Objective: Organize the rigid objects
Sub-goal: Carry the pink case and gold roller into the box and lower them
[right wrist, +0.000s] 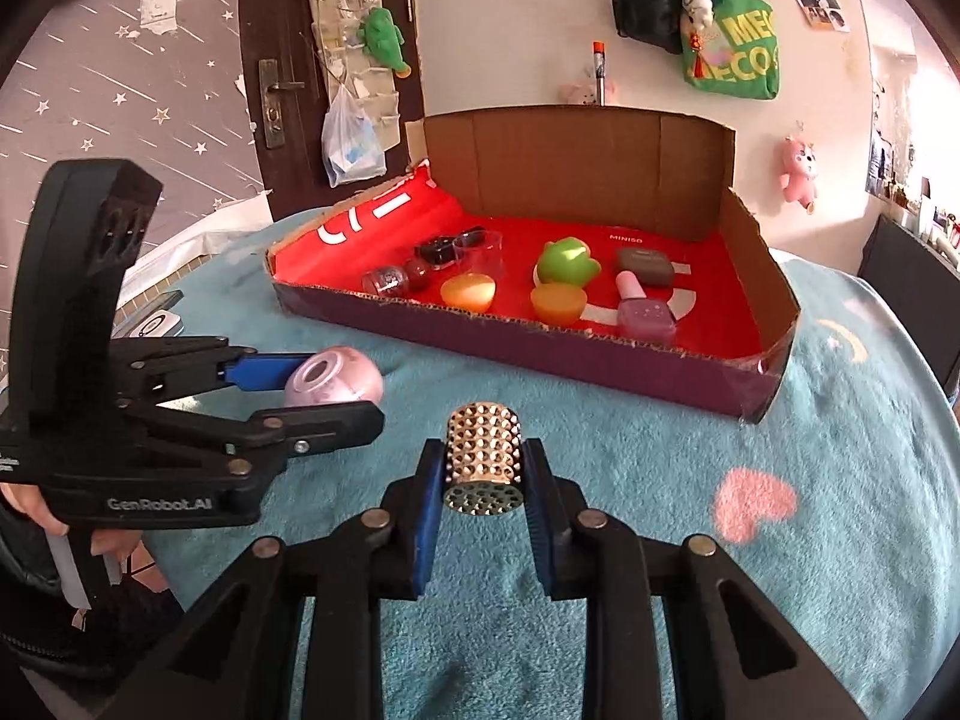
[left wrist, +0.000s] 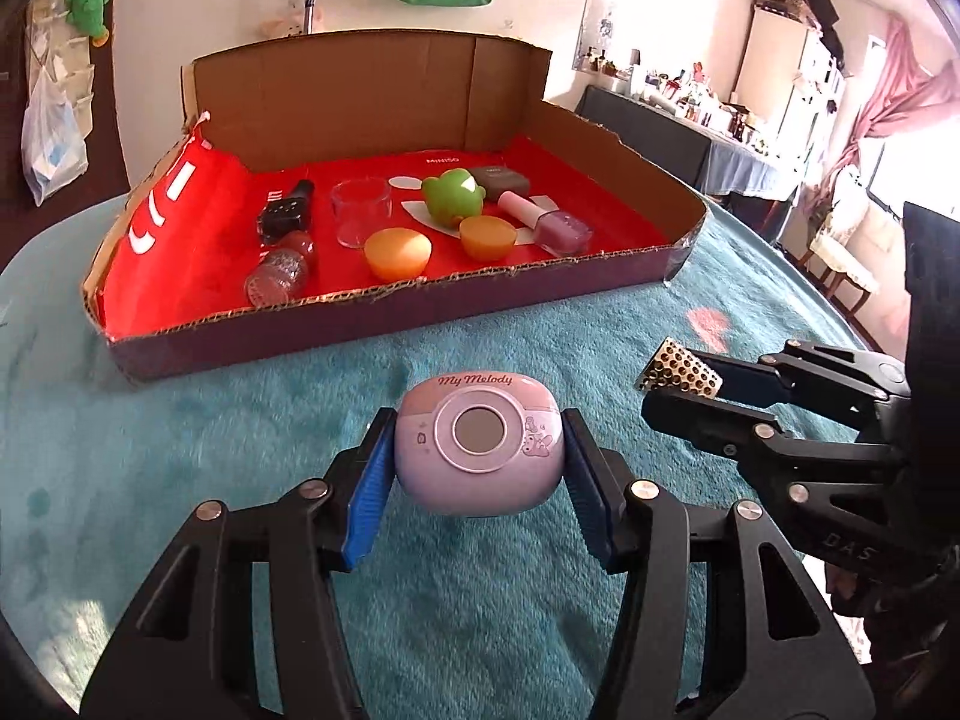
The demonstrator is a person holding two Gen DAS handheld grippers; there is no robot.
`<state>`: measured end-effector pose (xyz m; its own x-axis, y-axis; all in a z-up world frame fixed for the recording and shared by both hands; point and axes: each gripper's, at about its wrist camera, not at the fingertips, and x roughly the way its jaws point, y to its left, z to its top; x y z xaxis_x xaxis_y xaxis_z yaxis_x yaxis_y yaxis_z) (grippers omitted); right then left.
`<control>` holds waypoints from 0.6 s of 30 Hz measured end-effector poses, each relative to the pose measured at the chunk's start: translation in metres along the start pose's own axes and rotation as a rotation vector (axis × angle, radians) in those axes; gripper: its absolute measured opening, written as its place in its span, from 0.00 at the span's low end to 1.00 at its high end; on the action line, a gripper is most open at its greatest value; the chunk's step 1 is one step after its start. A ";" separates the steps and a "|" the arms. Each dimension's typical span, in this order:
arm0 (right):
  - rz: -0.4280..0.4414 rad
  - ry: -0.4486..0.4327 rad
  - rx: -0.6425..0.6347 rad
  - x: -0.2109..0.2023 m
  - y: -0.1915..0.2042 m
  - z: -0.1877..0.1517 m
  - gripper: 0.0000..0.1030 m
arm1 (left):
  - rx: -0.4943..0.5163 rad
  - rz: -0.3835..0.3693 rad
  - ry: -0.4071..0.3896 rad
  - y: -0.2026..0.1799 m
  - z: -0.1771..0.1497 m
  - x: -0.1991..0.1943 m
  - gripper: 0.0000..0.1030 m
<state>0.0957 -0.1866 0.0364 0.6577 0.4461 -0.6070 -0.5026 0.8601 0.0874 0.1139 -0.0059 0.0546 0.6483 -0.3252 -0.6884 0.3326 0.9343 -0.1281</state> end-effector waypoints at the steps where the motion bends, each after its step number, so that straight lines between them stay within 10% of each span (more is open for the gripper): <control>1: 0.004 0.006 0.008 0.001 0.000 -0.001 0.27 | -0.001 0.001 0.001 0.001 -0.001 -0.001 0.49; 18: 0.005 0.019 0.036 0.005 -0.004 -0.003 0.27 | -0.018 -0.016 0.006 0.004 0.000 0.002 0.49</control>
<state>0.0987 -0.1884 0.0304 0.6444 0.4457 -0.6214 -0.4847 0.8665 0.1189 0.1167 -0.0026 0.0521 0.6390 -0.3396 -0.6902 0.3305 0.9314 -0.1523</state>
